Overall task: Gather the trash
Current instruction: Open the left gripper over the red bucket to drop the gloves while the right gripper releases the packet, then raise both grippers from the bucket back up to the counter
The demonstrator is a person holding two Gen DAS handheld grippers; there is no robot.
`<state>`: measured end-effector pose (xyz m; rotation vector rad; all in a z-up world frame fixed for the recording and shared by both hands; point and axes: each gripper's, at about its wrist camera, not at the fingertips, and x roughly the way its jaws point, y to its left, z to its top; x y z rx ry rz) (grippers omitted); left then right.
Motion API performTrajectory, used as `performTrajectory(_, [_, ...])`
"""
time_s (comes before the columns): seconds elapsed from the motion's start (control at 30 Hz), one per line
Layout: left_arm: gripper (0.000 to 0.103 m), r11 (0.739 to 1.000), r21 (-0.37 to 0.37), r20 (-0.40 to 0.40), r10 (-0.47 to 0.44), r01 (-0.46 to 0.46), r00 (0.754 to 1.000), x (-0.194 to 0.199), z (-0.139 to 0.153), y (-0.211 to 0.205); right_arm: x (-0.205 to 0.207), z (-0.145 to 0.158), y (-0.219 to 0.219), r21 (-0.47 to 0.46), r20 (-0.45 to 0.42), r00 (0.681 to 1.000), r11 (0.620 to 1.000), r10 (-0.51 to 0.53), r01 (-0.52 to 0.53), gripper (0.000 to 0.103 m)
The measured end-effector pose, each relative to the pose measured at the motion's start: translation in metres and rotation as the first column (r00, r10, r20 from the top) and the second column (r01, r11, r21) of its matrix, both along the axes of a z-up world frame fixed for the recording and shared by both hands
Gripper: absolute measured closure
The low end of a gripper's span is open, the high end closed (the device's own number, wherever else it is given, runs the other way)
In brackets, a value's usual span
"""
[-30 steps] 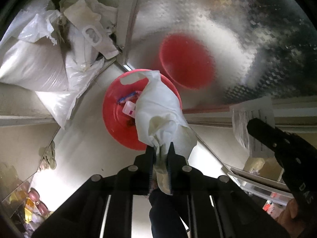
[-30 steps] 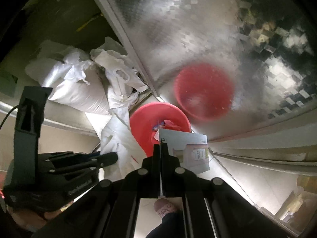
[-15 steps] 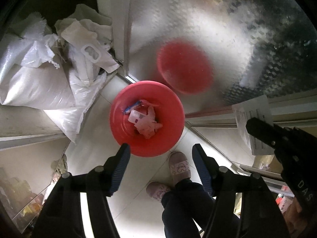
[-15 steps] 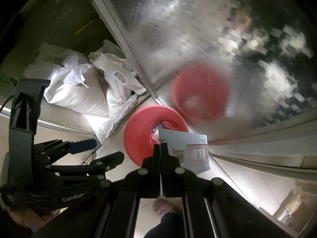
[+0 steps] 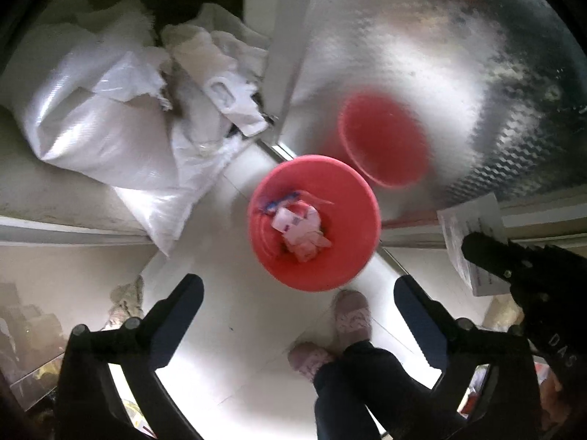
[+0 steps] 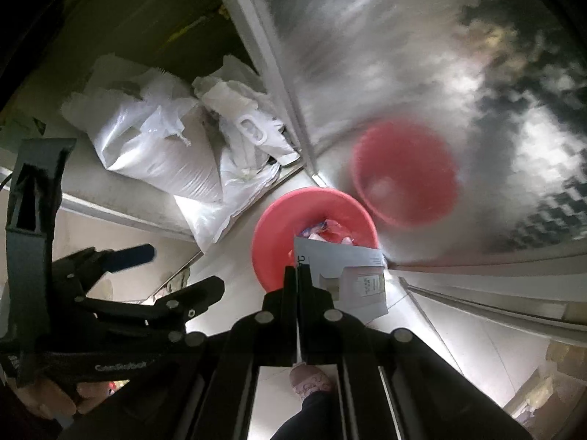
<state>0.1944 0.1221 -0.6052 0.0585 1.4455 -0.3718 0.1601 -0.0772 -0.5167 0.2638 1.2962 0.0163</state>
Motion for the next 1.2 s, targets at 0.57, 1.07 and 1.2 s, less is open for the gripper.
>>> performTrajectory(0.57, [0.0,0.997,0.022,-0.025,0.077,-0.076,0.997,-0.009,-0.014,0.021,0.012,-0.028,0.021,-0.052,-0.032,0.993,0.992,0.11,-0.112,0.101])
performTrajectory(1.07, [0.0,0.985,0.074,0.051,0.156,-0.159,0.987,-0.022,0.05,0.043,0.001,0.016,0.021,-0.205,0.021,0.986,0.966,0.163,-0.155,0.018])
performTrajectory(1.2, [0.0,0.981,0.077,0.104,0.171,-0.179,0.98,-0.032,0.101,0.052,-0.007,0.055,0.027,-0.262,0.058,0.983,0.953,0.172,-0.151,0.008])
